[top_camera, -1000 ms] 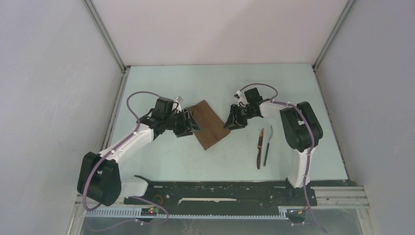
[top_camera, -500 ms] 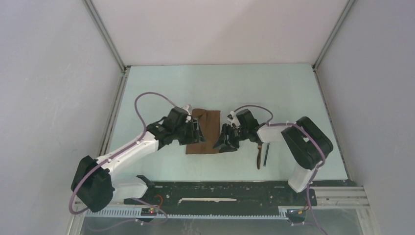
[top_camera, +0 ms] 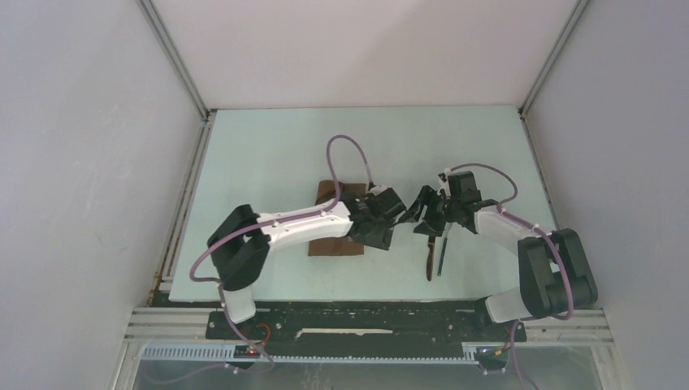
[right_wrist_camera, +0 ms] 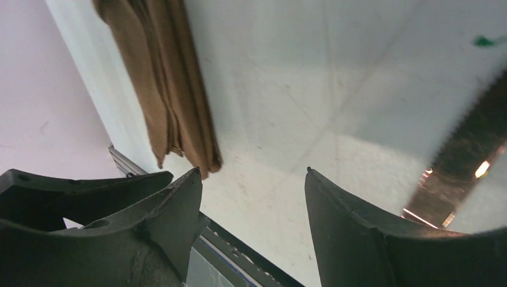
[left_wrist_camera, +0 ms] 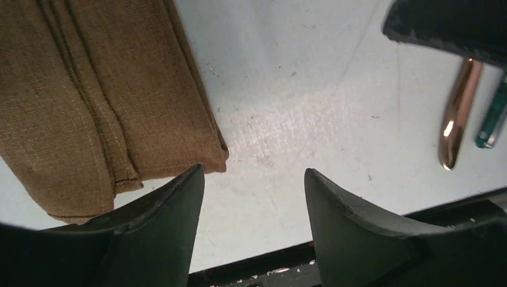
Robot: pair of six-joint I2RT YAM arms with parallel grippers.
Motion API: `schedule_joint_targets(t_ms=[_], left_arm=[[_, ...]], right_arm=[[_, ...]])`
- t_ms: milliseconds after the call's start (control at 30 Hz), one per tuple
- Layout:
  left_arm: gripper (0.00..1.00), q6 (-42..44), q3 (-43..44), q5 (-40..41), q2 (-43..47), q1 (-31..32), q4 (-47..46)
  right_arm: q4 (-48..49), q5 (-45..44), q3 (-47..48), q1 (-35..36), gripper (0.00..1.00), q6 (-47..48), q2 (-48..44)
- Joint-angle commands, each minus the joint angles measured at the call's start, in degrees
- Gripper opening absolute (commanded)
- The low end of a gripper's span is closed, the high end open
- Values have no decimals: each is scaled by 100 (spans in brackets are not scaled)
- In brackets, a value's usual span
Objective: Fold the napkin into a case and place the utensils inside
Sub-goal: Fold the 2/3-rectangle-folded napkin at the center of the board.
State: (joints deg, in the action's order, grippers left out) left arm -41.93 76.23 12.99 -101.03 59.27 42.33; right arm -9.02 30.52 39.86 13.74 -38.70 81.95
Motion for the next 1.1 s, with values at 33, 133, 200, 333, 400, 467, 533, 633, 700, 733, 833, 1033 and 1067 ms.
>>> schedule_joint_targets(t_ms=[33, 133, 200, 333, 400, 467, 533, 633, 700, 733, 833, 1033, 1067], left_arm=[[68, 23, 474, 407, -631, 98, 663], [64, 10, 517, 330, -872, 98, 692], [63, -3, 501, 312, -987, 102, 666], [57, 40, 539, 493, -1184, 95, 701], [52, 63, 552, 457, -1256, 94, 661], [45, 88, 573, 425, -1328, 95, 637], [37, 85, 565, 513, -1348, 93, 664], [23, 78, 403, 622, -1180, 69, 580], [15, 76, 257, 641, -891, 28, 519], [11, 79, 190, 630, -773, 4, 453], [0, 37, -220, 443, -96, -109, 147], [0, -68, -878, -281, 749, -411, -505], [0, -81, -934, -334, 812, -437, -544]], right_arm=[[-214, 72, -186, -187, 71, 297, -39], [-144, 122, -190, -196, 71, 296, -23], [-107, 138, -191, -200, 71, 289, 2], [-28, 174, -189, -160, 70, 246, 14], [24, 156, -171, -88, 70, 218, 5], [27, 120, -99, 26, 70, 197, 49], [133, 178, -17, 183, 71, 154, 130], [510, 504, 49, 344, 73, -29, 385], [777, 717, 95, 372, 75, -145, 628], [1003, 840, 106, 371, 76, -207, 758], [1779, 1215, 114, 387, 80, -502, 1136], [3488, 1719, 368, 747, 88, -1681, 2107], [3730, 1690, 412, 833, 91, -1873, 2223]])
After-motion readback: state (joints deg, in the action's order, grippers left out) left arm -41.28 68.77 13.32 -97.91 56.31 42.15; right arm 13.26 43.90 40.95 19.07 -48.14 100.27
